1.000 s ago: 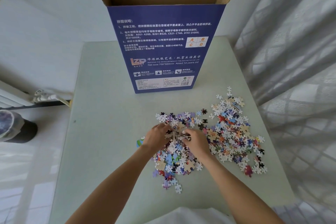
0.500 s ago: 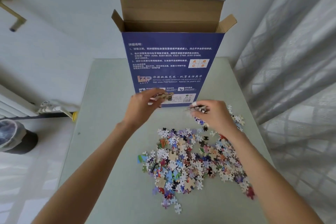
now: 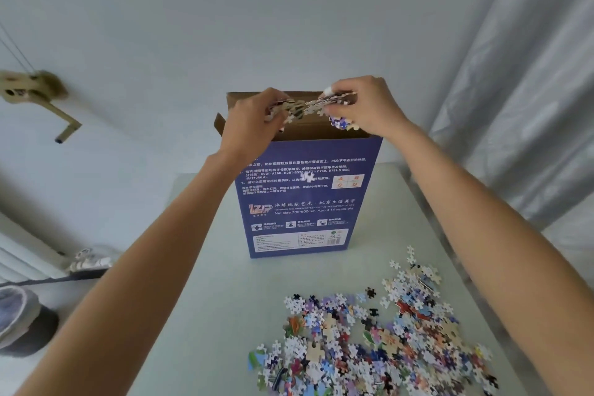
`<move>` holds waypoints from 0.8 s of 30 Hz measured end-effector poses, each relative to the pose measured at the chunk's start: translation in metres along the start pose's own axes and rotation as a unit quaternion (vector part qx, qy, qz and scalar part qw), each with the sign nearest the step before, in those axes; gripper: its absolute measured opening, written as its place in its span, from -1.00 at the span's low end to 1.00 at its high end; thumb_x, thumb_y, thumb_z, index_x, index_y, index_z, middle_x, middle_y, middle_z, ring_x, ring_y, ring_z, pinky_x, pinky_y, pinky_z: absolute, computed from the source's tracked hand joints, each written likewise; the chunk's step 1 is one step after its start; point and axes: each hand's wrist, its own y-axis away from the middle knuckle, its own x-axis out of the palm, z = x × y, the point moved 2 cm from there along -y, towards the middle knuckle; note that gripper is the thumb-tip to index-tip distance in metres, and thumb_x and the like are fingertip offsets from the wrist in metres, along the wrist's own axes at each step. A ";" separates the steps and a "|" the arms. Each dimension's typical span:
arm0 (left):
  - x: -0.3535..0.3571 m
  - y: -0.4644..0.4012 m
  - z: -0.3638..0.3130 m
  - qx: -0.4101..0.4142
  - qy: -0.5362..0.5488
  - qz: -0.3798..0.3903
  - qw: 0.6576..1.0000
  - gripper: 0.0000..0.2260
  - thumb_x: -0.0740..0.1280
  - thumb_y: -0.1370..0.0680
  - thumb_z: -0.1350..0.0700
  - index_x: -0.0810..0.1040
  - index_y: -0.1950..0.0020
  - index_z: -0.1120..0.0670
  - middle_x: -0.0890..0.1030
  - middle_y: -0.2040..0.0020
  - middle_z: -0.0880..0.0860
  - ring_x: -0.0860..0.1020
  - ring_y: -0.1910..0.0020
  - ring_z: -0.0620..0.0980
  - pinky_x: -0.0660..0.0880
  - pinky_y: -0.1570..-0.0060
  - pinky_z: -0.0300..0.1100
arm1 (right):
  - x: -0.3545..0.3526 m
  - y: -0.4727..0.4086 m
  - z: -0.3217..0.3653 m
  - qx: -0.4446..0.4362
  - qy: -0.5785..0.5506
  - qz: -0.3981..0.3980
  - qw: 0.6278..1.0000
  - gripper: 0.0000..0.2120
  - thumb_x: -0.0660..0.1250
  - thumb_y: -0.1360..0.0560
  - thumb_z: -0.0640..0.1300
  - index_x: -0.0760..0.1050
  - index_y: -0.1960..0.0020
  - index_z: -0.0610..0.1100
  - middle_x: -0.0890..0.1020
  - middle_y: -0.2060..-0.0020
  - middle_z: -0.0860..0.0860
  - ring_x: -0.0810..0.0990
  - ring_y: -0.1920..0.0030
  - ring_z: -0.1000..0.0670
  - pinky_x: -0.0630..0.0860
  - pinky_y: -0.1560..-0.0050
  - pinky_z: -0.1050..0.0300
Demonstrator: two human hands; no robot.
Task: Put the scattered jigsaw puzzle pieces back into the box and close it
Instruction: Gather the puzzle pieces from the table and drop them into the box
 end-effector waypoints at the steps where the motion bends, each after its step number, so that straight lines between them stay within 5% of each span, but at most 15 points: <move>1: 0.003 0.000 0.002 0.002 -0.013 0.009 1.000 -0.78 0.31 -0.54 0.10 0.54 -0.18 0.03 0.62 -0.08 0.01 0.56 -0.10 -0.04 0.45 -0.03 -0.23 | 0.003 -0.002 0.000 -0.011 0.025 0.009 1.000 -0.71 0.46 -0.40 -0.10 0.60 -0.10 -0.14 0.64 0.01 -0.01 0.56 0.06 0.02 0.45 0.00 0.14; 4: 0.009 0.000 0.009 0.005 -0.027 0.027 0.999 -0.81 0.34 -0.52 0.08 0.53 -0.13 0.02 0.64 -0.02 -0.04 0.60 0.04 -0.07 0.54 0.01 -0.05 | 0.011 -0.004 -0.001 -0.033 0.087 0.029 0.995 -0.73 0.43 -0.43 -0.07 0.60 -0.10 -0.13 0.66 0.04 -0.08 0.58 0.08 -0.07 0.44 0.10 0.09; 14: 0.009 0.011 0.014 0.023 -0.052 0.065 0.996 -0.83 0.36 -0.50 0.00 0.57 -0.05 0.02 0.66 0.15 -0.15 0.59 0.15 -0.12 0.54 0.10 -0.12 | 0.016 -0.005 0.002 -0.041 0.171 0.048 0.983 -0.72 0.34 -0.48 0.10 0.58 -0.06 -0.07 0.54 0.22 0.04 0.43 0.28 0.04 0.26 0.38 0.20; 19: 0.011 0.016 0.015 0.034 -0.034 0.068 0.997 -0.89 0.39 -0.48 0.06 0.61 0.00 -0.02 0.65 0.20 -0.15 0.60 0.18 -0.15 0.56 0.11 -0.08 | 0.024 -0.006 -0.002 -0.013 0.133 0.068 0.989 -0.78 0.42 -0.43 0.01 0.58 0.00 -0.10 0.66 0.14 0.02 0.59 0.14 0.03 0.54 0.09 0.05; 24: 0.013 0.023 0.014 0.084 -0.058 0.029 0.994 -0.90 0.37 -0.49 0.08 0.61 0.01 0.00 0.65 0.16 -0.11 0.60 0.13 -0.10 0.56 0.17 -0.09 | 0.030 0.011 -0.002 -0.074 0.086 -0.036 0.993 -0.90 0.36 -0.48 -0.11 0.60 0.03 -0.10 0.66 0.15 0.04 0.60 0.17 0.10 0.57 0.06 0.09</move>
